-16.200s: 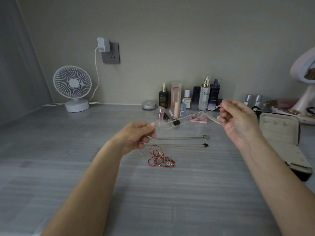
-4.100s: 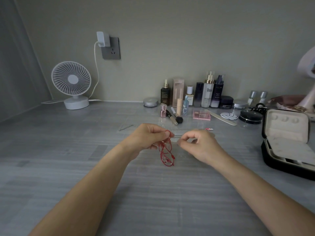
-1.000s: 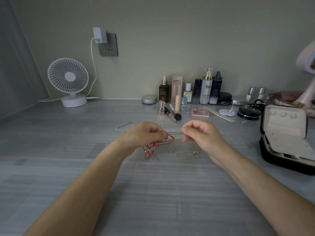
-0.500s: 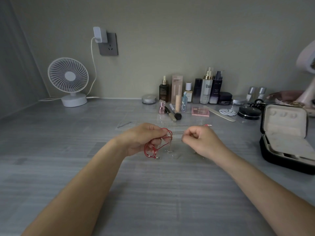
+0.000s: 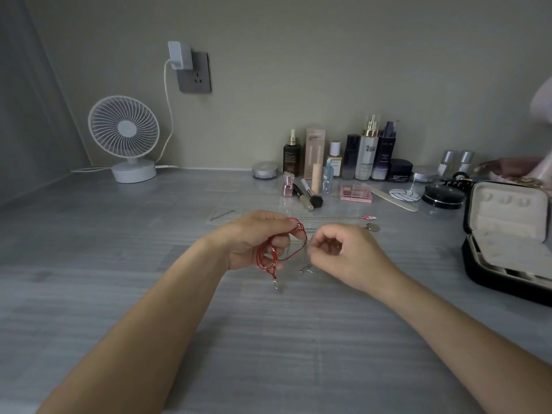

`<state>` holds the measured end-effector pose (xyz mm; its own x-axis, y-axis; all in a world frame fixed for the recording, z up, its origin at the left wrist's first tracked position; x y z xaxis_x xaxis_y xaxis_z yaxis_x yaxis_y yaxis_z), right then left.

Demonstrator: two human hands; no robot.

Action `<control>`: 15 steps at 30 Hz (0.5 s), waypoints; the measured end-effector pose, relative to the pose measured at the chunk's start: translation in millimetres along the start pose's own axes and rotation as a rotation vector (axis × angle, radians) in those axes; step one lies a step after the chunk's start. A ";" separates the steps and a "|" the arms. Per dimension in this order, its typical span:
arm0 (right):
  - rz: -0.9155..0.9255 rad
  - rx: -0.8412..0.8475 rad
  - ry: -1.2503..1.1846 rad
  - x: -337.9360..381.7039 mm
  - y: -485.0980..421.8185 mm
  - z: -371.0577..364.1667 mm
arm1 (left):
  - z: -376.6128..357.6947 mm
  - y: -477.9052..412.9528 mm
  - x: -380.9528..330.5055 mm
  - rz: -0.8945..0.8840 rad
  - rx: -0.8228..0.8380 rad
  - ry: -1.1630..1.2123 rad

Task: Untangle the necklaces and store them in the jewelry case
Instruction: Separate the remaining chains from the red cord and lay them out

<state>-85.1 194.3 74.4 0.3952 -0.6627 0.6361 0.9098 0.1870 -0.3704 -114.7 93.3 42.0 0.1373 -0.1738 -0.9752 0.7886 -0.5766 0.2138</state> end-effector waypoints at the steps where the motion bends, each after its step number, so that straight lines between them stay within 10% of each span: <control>1: 0.027 0.052 0.034 4.2 1.6 -7.3 | 0.4 -0.4 0.7 0.004 -0.003 0.008; 8: 0.061 0.337 0.146 9.8 10.3 -50.0 | 3.6 -3.0 1.7 0.017 -0.039 0.092; 15: 0.006 0.219 0.200 3.1 4.9 -35.2 | 4.9 -0.5 1.1 0.035 -0.052 0.152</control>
<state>-83.9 167.7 50.7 0.3880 -0.7866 0.4803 0.9216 0.3293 -0.2052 -118.0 89.5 41.0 0.2509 -0.0681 -0.9656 0.8113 -0.5293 0.2482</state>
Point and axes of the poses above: each hand's wrist, its own y-axis away from the middle knuckle, its own z-axis out of the back of the hand, x = y × z, the point moved 10 cm from there along -y, towards the middle knuckle, and after that the axes turned 2 degrees about x, right-handed, at the moved point
